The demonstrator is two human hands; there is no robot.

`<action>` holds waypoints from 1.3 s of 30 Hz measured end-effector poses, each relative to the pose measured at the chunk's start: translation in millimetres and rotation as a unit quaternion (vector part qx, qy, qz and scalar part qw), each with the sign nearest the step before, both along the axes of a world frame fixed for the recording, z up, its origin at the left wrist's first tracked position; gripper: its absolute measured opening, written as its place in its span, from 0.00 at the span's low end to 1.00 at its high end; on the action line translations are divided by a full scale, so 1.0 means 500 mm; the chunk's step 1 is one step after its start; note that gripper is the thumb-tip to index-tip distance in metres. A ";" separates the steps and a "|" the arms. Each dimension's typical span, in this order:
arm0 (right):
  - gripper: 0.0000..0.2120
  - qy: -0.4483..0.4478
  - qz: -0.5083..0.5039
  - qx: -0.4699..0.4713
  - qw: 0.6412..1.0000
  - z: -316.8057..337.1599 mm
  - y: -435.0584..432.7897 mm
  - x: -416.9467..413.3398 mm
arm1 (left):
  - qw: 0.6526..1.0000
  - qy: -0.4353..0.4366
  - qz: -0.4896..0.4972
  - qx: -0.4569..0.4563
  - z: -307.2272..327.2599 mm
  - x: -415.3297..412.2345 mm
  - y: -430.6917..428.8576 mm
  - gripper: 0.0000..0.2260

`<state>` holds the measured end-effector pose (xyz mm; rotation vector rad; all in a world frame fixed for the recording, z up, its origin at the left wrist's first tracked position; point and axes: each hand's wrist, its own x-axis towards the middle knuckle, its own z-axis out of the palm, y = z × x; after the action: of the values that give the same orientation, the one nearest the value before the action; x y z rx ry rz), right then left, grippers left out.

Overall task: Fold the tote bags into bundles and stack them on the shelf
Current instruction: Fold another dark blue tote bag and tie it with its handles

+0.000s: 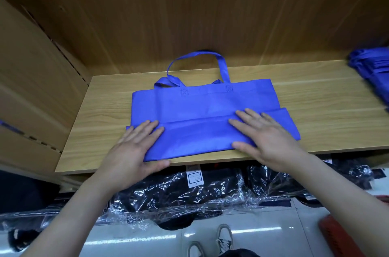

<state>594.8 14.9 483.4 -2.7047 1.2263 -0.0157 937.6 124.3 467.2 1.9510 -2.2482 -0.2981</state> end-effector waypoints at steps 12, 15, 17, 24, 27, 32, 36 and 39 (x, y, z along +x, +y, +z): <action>0.30 -0.065 0.032 0.130 0.989 0.016 -0.009 -0.078 | 0.968 0.241 0.060 0.021 0.037 0.049 0.030 0.29; 0.21 -0.124 -0.054 0.198 0.971 0.034 -0.027 -0.106 | 0.917 0.358 0.165 0.054 0.066 0.057 0.019 0.21; 0.07 -0.161 -0.104 0.244 0.951 0.049 -0.044 -0.121 | 0.880 0.421 0.212 0.062 0.072 0.046 0.013 0.16; 0.07 -0.297 -0.199 0.266 0.895 0.092 -0.072 -0.140 | 0.854 0.391 0.325 -0.110 0.020 0.052 0.017 0.15; 0.15 -0.211 -0.156 0.254 0.931 0.103 -0.083 -0.119 | 0.814 0.486 0.295 -0.124 0.041 0.006 0.012 0.08; 0.15 -0.156 -0.152 0.234 0.947 0.105 -0.091 -0.104 | 0.825 0.502 0.250 -0.066 0.071 -0.015 -0.015 0.41; 0.13 -0.151 -0.157 0.238 0.946 0.104 -0.095 -0.103 | 0.811 0.525 0.256 -0.019 0.081 -0.022 -0.053 0.37; 0.07 -0.198 -0.185 0.227 0.935 0.095 -0.098 -0.103 | 0.839 0.443 0.311 -0.052 0.064 -0.020 -0.060 0.17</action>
<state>543.3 -34.1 531.0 -1.9328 1.3798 -0.2760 927.9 94.4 499.0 1.7998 -0.9820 -0.7612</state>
